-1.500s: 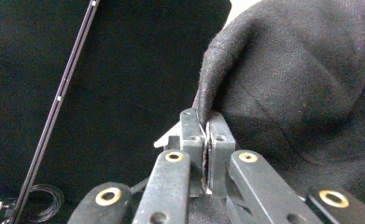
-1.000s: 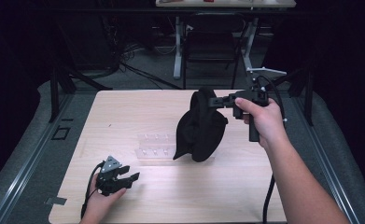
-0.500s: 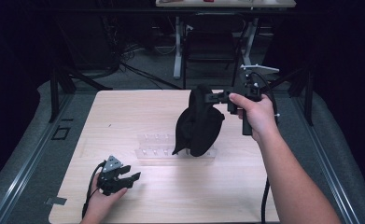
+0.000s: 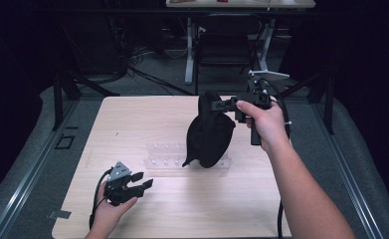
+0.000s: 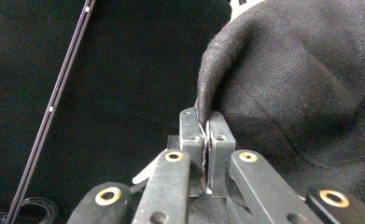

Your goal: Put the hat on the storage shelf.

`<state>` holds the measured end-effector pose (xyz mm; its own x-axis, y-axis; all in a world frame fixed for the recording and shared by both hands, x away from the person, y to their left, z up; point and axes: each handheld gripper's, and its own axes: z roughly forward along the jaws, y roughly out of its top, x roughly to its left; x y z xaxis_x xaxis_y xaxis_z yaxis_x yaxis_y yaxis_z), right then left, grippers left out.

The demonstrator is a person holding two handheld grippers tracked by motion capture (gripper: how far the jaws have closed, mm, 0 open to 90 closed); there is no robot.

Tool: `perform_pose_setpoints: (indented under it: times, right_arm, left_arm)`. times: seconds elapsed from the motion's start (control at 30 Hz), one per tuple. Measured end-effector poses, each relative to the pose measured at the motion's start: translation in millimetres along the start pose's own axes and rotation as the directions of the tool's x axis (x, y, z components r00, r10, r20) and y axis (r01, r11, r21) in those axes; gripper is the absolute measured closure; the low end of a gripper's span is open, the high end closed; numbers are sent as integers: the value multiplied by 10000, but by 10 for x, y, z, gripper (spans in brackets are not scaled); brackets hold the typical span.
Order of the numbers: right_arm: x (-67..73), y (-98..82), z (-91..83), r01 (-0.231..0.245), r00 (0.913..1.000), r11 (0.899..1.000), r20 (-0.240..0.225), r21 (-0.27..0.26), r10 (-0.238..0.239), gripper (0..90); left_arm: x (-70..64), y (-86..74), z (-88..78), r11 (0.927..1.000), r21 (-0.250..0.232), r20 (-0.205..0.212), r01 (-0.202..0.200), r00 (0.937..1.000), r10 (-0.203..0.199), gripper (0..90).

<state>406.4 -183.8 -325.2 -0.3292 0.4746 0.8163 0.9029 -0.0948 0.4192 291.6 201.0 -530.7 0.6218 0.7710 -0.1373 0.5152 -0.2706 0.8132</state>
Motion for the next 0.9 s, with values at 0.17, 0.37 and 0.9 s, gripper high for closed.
perform_pose_setpoints:
  times: [0.17,0.37,0.9]
  right_arm:
    - [47,0,59,-16,10000,10000,-19,6,16,880]
    - [51,4,111,-27,9998,10000,-175,49,28,879]
    - [71,-11,205,-16,9987,10000,-501,83,20,878]
  left_arm:
    - [-127,200,-9,9985,-283,189,-458,9987,464,518]
    - [-245,389,68,9955,-178,245,-928,9953,932,539]
    - [-579,708,265,9866,-160,770,-1623,9836,1630,547]
